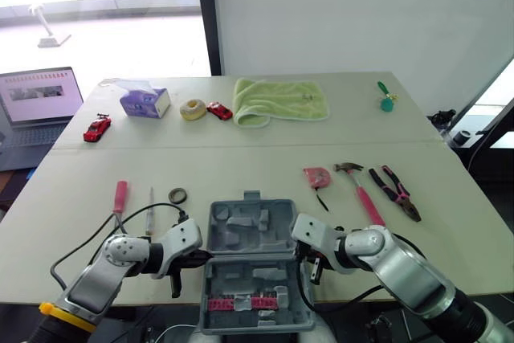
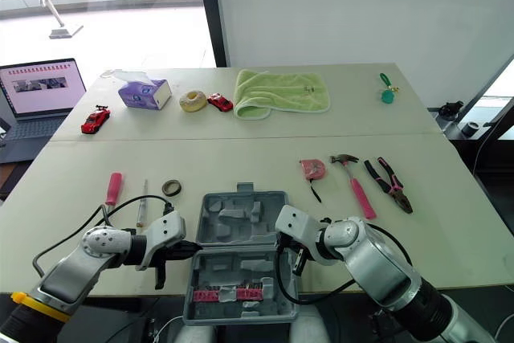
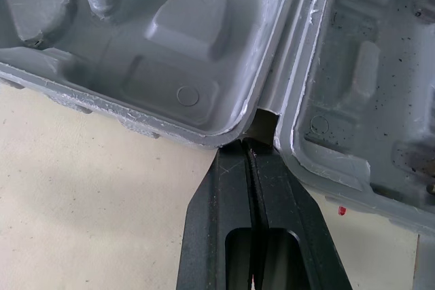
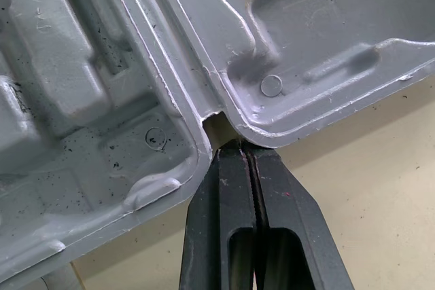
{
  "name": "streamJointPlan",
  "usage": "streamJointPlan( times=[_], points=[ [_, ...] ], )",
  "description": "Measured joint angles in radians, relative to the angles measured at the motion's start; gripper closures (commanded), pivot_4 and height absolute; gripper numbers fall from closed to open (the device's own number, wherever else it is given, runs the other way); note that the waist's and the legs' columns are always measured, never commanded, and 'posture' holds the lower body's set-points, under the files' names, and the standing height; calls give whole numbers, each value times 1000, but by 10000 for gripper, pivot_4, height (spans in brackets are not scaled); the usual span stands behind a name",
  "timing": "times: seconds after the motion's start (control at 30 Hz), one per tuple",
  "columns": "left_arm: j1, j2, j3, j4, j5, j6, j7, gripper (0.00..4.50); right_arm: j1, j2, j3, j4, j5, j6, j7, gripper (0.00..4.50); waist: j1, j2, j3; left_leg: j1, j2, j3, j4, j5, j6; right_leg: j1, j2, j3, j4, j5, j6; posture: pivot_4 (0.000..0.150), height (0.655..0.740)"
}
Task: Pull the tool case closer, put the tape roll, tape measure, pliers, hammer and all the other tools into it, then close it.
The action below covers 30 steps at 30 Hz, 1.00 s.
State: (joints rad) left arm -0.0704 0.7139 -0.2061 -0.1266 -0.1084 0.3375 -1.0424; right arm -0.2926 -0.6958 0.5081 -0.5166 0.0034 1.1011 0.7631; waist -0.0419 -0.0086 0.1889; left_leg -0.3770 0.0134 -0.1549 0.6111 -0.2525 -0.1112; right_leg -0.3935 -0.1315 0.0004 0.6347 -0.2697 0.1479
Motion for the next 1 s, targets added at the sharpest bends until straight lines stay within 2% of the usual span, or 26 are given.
streamJointPlan(
  times=[0.2,0.33,0.43,0.5,0.57,0.67,0.77,0.8,0.83,0.87,0.9,0.93,1.0],
  points=[
    [6,14,7,0,-6,-4,2,45000,22,-60,-15,10,7,-67,3,44463,3,0,0,0,0,0,0,0,0,0,0,0,0,0,0,1500,7400],
    [30,66,68,16,-18,-15,1,45000,97,-150,-124,12,26,-108,13,44463,14,0,0,-1,0,0,0,0,0,0,0,0,-2,0,0,1500,7400],
    [50,114,191,65,-72,-15,-1,45000,271,-234,-372,11,91,-200,63,44463,31,0,0,-5,0,0,0,0,0,-3,0,-1,-2,0,0,1500,7400],
    [69,151,288,116,-107,-13,-4,45000,378,-240,-562,21,138,-274,95,44463,30,-1,0,-6,0,0,1,0,0,-3,0,-1,-2,0,0,1500,7400],
    [75,155,396,174,-170,-9,-15,45000,461,-198,-764,57,189,-357,120,39401,28,0,0,-6,0,1,2,0,0,-3,0,-1,-2,0,0,1500,7400],
    [59,153,558,326,-246,-10,4,37090,558,-145,-1036,127,265,-454,171,28066,27,-1,0,-5,0,1,1,0,0,-3,0,-1,-2,0,0,1500,7400],
    [54,188,647,494,-248,-66,28,21145,627,-129,-1217,222,309,-518,211,11997,24,-1,0,-5,0,1,1,0,0,-3,0,-1,-3,0,0,1500,7400],
    [52,194,667,551,-249,-91,33,17314,648,-119,-1262,251,320,-552,222,8307,24,0,0,-5,0,1,0,0,0,-3,0,-1,-3,0,0,1500,7400],
    [54,201,688,617,-247,-115,44,11049,665,-110,-1303,284,326,-586,233,2239,22,0,0,-4,0,2,0,0,0,-3,0,-1,-3,0,0,1500,7400],
    [54,210,707,694,-244,-146,57,6690,688,-108,-1340,327,329,-631,246,0,22,0,0,-4,1,2,0,0,0,-3,0,-1,-3,0,-1,1500,7400],
    [53,225,718,782,-235,-184,76,1499,704,-109,-1370,386,329,-684,261,0,21,-1,0,-4,1,2,0,0,0,-2,0,-1,-3,0,0,1500,7400],
    [56,241,735,879,-222,-218,102,618,718,-109,-1401,457,327,-739,271,0,20,-1,0,-3,1,2,0,0,0,-2,0,-1,-3,0,-1,1500,7400],
    [58,253,737,960,-202,-259,124,618,730,-109,-1411,515,324,-784,277,0,21,-1,0,-3,1,3,0,0,0,-2,0,0,-3,-2,-3,1500,7400]
  ],
)
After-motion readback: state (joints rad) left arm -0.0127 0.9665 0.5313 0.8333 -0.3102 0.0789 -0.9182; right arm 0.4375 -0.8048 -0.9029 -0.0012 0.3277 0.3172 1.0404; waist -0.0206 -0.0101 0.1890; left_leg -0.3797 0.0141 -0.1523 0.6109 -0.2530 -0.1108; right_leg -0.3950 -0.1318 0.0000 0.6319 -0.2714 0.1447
